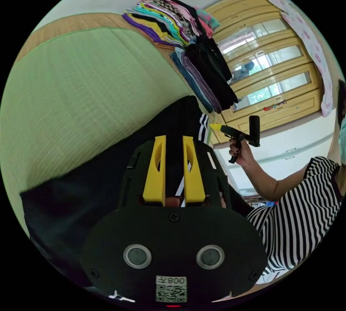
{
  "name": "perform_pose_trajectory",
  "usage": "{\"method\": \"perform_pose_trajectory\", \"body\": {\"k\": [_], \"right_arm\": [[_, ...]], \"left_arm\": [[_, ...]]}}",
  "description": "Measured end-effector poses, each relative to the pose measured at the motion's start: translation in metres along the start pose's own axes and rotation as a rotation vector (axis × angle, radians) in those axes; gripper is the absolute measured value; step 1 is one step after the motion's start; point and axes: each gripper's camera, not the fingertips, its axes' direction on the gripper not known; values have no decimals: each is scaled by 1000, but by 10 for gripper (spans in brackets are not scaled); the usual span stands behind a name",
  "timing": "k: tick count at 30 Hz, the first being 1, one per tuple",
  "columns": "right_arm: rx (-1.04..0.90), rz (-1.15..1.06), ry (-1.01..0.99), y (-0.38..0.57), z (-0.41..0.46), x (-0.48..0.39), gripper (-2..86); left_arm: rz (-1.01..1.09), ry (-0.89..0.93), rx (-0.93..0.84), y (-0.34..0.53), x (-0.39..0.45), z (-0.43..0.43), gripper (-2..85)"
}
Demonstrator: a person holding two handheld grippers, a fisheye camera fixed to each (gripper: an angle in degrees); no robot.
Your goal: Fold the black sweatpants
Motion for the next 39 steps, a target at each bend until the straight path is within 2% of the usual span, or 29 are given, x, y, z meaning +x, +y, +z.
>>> {"method": "perform_pose_trajectory", "body": {"k": [3, 7, 17, 28, 39], "right_arm": [[15, 45, 74, 2, -6, 31, 128], [18, 82, 62, 8, -4, 61, 135], [35, 144, -100, 31, -5, 120, 118], [32, 173, -130, 43, -13, 150, 83], [71, 183, -219, 51, -40, 148, 67]], "left_arm": [[53, -13, -81, -43, 17, 29, 87], [114, -59, -156, -96, 38, 64, 99], [177, -106, -280, -190, 72, 136, 111], [210, -106, -354, -216, 95, 169, 46], [274, -119, -347, -226, 115, 151, 26]]}}
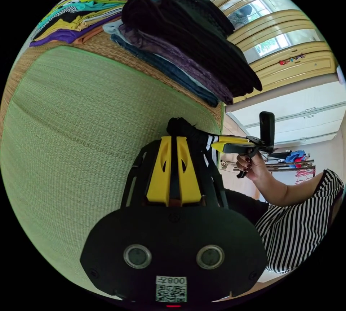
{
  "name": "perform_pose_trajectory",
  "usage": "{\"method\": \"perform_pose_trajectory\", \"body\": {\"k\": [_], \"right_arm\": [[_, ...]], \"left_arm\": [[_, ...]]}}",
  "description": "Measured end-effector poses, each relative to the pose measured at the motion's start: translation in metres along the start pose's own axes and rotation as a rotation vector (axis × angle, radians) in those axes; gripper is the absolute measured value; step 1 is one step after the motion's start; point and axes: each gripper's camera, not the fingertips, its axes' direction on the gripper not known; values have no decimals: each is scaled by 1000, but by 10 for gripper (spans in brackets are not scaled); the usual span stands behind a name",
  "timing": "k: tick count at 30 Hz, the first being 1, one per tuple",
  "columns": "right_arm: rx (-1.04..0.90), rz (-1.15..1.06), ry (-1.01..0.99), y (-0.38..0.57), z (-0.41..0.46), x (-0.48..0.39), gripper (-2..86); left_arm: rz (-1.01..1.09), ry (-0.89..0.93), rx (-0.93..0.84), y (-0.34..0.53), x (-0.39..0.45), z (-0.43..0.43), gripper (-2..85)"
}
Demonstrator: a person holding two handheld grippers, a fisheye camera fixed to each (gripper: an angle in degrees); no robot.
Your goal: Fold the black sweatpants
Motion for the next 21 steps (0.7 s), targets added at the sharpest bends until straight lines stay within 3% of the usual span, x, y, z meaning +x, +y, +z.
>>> {"method": "perform_pose_trajectory", "body": {"k": [13, 21], "right_arm": [[31, -183, -73, 13, -20, -113, 66], [-87, -369, -145, 27, 19, -226, 67]], "left_arm": [[36, 35, 173, 72, -1, -60, 25], [-50, 95, 313, 169, -31, -96, 28]]}}
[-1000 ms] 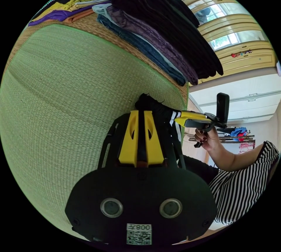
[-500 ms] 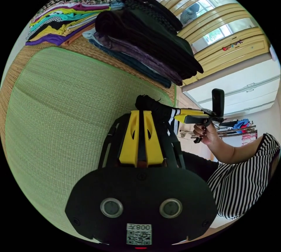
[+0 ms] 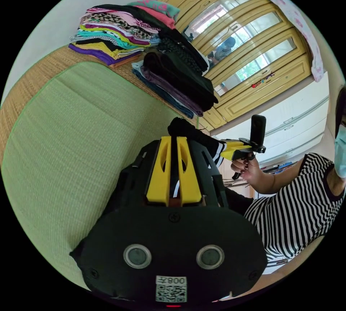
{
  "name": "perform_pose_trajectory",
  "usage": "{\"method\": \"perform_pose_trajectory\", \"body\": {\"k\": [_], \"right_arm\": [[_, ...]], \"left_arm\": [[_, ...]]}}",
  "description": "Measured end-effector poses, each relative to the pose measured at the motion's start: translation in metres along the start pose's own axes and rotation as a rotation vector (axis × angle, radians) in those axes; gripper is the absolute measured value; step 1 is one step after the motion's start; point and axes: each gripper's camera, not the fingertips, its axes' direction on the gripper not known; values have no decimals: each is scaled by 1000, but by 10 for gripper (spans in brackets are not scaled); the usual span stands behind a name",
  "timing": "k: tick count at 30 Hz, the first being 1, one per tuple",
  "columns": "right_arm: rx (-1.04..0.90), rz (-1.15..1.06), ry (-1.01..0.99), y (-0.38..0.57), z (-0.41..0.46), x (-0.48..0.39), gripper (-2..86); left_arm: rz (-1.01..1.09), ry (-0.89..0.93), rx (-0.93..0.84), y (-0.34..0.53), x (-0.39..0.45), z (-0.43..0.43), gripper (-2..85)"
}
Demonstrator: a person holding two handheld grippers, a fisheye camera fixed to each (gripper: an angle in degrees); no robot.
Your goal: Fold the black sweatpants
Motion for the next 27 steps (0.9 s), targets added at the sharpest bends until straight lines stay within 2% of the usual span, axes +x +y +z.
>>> {"method": "perform_pose_trajectory", "body": {"k": [11, 19, 27], "right_arm": [[-226, -116, -94, -22, 121, -106, 67], [-430, -138, -63, -21, 221, -147, 69], [-575, -155, -69, -22, 290, -182, 76]], "left_arm": [[-210, -15, 109, 149, -64, -70, 45], [-482, 19, 194, 257, -115, -87, 64], [-584, 85, 273, 327, -123, -89, 86]]}}
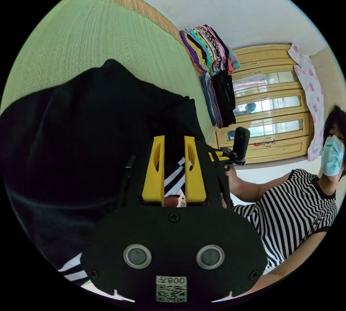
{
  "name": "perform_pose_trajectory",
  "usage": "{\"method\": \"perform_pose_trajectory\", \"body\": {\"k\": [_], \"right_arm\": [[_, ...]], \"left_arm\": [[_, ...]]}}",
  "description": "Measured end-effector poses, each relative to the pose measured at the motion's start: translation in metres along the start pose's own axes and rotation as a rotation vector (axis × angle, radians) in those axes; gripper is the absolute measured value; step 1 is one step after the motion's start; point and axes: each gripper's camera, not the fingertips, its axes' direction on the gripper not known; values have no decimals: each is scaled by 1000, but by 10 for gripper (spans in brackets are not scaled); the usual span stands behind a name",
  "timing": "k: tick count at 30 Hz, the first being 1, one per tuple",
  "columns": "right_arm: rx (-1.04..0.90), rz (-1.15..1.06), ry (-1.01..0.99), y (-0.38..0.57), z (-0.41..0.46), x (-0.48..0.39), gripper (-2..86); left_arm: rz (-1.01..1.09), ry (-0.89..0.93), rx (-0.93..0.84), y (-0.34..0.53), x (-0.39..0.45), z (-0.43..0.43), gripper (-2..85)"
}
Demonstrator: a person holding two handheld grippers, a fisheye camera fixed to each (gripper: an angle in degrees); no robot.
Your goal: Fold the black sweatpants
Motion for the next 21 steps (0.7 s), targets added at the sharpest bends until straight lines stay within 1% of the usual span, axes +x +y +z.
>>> {"method": "perform_pose_trajectory", "body": {"k": [2, 5, 12, 16, 19, 21], "right_arm": [[-16, 0, -6, -8, 6, -5, 76], [-27, -17, -6, -20, 11, -16, 75], [-60, -38, -22, -44, 24, -36, 48], [-63, -34, -23, -53, 26, -42, 35], [-72, -33, -18, -61, 27, -45, 27], [-70, -36, -20, -66, 28, -47, 22]], "left_arm": [[-13, -43, -44, 7, -8, 2, 89], [-28, -79, -48, 14, -19, -1, 88], [-67, -25, -4, 24, -47, -14, 82], [-58, 7, -25, 23, -57, -10, 77], [-31, -3, -60, 24, -60, -7, 78], [-25, -10, -47, 27, -62, -10, 79]]}}
